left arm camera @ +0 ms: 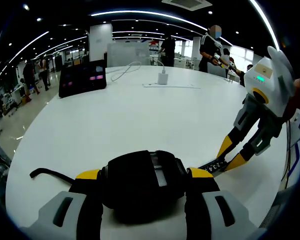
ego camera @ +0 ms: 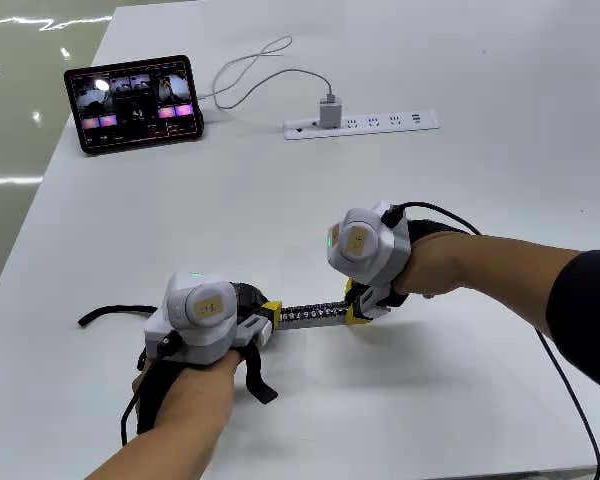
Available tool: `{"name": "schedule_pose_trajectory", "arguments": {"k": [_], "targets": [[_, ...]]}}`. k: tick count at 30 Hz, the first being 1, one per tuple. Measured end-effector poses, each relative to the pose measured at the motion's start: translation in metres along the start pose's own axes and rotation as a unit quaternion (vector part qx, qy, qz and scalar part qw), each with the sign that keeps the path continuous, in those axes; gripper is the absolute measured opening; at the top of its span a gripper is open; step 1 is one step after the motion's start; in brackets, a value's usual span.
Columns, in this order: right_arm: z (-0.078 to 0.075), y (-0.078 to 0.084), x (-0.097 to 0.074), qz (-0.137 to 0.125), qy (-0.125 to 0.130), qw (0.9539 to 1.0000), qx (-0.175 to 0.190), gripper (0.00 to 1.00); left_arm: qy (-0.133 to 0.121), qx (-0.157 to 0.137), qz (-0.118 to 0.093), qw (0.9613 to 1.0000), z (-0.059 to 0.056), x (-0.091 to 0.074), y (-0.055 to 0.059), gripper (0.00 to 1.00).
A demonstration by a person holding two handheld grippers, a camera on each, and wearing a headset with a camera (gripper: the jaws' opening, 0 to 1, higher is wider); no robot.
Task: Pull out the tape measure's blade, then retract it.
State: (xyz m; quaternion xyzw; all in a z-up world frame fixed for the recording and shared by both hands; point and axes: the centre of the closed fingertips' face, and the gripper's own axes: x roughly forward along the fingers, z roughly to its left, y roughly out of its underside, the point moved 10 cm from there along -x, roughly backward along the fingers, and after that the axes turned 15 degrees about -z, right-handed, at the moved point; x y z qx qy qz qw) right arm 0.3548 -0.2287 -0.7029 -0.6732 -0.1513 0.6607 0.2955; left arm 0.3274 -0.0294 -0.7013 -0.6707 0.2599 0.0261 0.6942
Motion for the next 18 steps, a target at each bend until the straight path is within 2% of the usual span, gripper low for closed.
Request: {"name": "schedule_pose_trajectory", "arguments": {"k": [4,18], "targets": [[0.0015,-0.0009,0.0010,-0.001,0.001,1.0000,-0.006,0.09,0.000,0.000,0.000,1.0000,0.0000,-0.0002,0.0000,0.62],[0.0035,-0.0020,0.0025,-0.018,0.005,0.9998,0.006,0.09,0.001,-0.002,-0.002,1.0000,-0.0002,-0.0004,0.0005,0.62]]}}
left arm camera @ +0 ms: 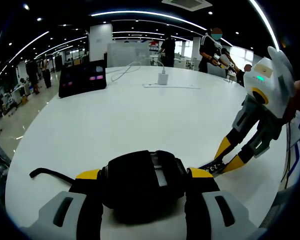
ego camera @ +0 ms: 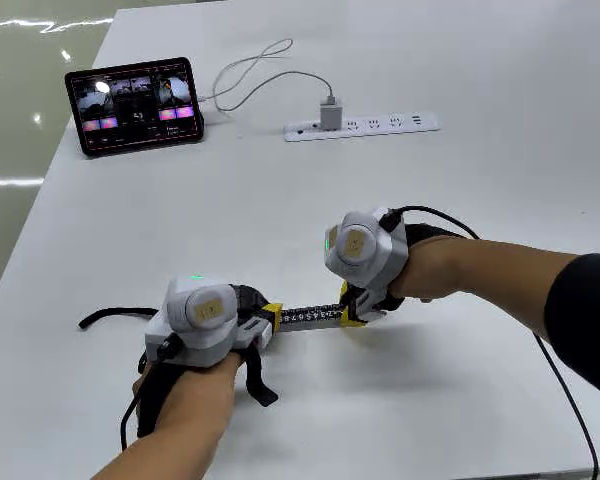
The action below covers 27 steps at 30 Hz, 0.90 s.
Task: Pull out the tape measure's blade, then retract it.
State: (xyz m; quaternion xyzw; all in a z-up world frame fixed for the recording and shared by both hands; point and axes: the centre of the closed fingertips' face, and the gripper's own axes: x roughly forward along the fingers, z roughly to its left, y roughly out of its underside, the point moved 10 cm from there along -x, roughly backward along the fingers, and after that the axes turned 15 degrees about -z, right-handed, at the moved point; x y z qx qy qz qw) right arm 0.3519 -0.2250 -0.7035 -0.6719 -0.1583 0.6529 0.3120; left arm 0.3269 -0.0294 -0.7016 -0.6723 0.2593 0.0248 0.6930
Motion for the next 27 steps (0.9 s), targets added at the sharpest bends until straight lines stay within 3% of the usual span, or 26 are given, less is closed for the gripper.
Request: {"name": "schedule_pose_trajectory", "arguments": {"k": [3,7,10,15,27], "targets": [[0.0003,0.0003,0.0001,-0.001,-0.001,1.0000,-0.007,0.09,0.001,0.000,0.001,1.0000,-0.0001,0.0000,-0.0001,0.62],[-0.0009,0.0005,0.0004,-0.008,0.001,0.9999,0.013,0.09,0.000,0.001,0.000,1.0000,-0.0004,-0.0004,0.0003,0.62],[0.0010,-0.0006,0.0014,-0.005,-0.002,1.0000,-0.005,0.09,0.000,0.001,-0.001,1.0000,-0.0002,-0.0003,0.0002,0.62],[-0.0009,-0.0011,0.0016,-0.007,-0.003,0.9999,0.009,0.09,0.001,-0.001,-0.001,1.0000,0.0001,-0.0004,0.0001,0.62],[0.0018,-0.0042,0.0048,-0.009,0.006,0.9999,-0.003,0.10,0.001,-0.002,-0.003,1.0000,-0.0001,-0.0011,0.0005,0.62]]}}
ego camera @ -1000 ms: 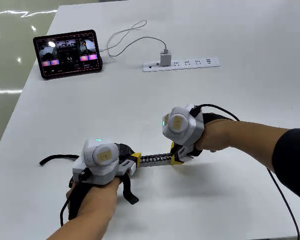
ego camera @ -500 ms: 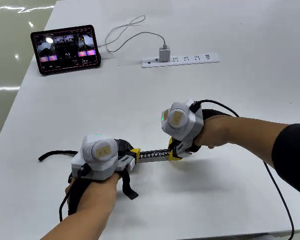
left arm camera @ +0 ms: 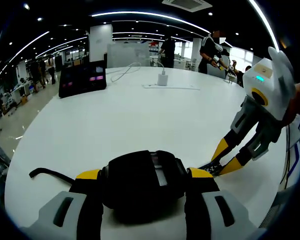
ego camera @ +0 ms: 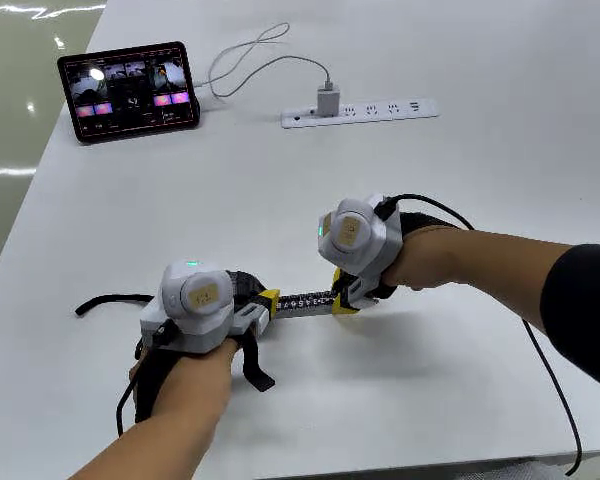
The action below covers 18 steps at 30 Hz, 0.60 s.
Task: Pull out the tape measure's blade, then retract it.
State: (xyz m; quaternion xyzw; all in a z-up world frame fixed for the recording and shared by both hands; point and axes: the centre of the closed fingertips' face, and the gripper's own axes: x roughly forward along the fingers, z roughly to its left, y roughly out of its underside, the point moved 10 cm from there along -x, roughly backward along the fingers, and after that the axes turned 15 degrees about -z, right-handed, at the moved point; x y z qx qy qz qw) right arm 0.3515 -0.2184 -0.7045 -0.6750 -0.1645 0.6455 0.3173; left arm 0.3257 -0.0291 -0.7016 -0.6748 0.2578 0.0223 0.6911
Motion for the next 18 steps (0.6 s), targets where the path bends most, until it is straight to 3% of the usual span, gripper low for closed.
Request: {"name": "schedule_pose_trajectory", "arguments": {"k": [18], "targets": [[-0.0017,-0.0049,0.0051,-0.008,-0.012,0.9999,-0.009,0.09,0.000,-0.001,0.005,1.0000,0.0002,0.0006,-0.0009,0.62]]}}
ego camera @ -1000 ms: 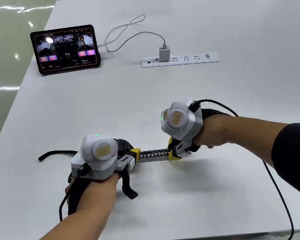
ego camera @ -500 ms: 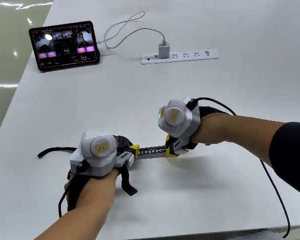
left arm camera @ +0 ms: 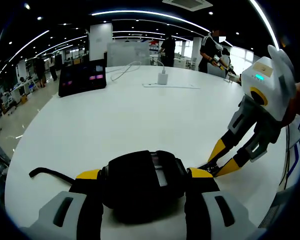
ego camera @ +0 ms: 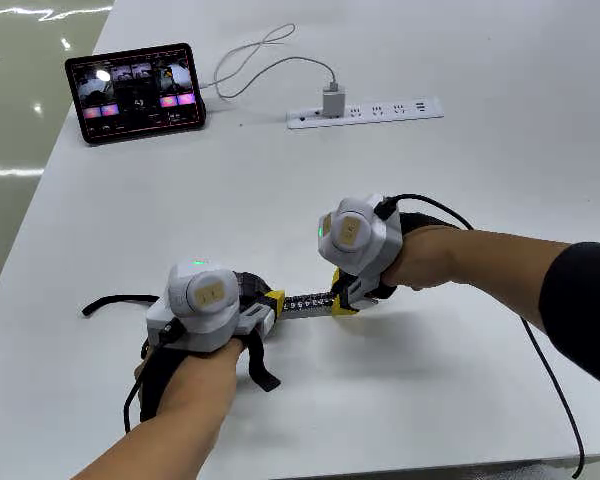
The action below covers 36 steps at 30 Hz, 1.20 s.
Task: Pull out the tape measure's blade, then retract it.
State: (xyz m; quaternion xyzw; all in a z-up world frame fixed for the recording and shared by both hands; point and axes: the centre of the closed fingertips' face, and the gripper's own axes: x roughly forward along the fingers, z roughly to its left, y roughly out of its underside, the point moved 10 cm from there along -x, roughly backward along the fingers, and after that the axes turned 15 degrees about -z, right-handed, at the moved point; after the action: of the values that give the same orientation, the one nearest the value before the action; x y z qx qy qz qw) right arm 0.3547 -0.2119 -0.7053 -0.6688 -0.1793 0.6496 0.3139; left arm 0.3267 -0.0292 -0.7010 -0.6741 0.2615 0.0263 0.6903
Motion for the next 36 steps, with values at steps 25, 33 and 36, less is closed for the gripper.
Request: {"name": "schedule_pose_trajectory", "arguments": {"k": [25,33,36], "targets": [[0.000,-0.008,0.009,-0.016,-0.005,0.9999,0.001,0.09,-0.001,-0.002,0.002,1.0000,0.000,0.001,0.000,0.62],[0.001,-0.009,0.010,-0.022,-0.005,0.9997,0.008,0.09,0.000,-0.003,0.003,1.0000,0.000,0.001,0.000,0.62],[0.000,-0.010,0.011,-0.024,-0.008,0.9997,0.004,0.09,-0.001,-0.003,0.002,1.0000,0.000,0.001,0.000,0.62]]}}
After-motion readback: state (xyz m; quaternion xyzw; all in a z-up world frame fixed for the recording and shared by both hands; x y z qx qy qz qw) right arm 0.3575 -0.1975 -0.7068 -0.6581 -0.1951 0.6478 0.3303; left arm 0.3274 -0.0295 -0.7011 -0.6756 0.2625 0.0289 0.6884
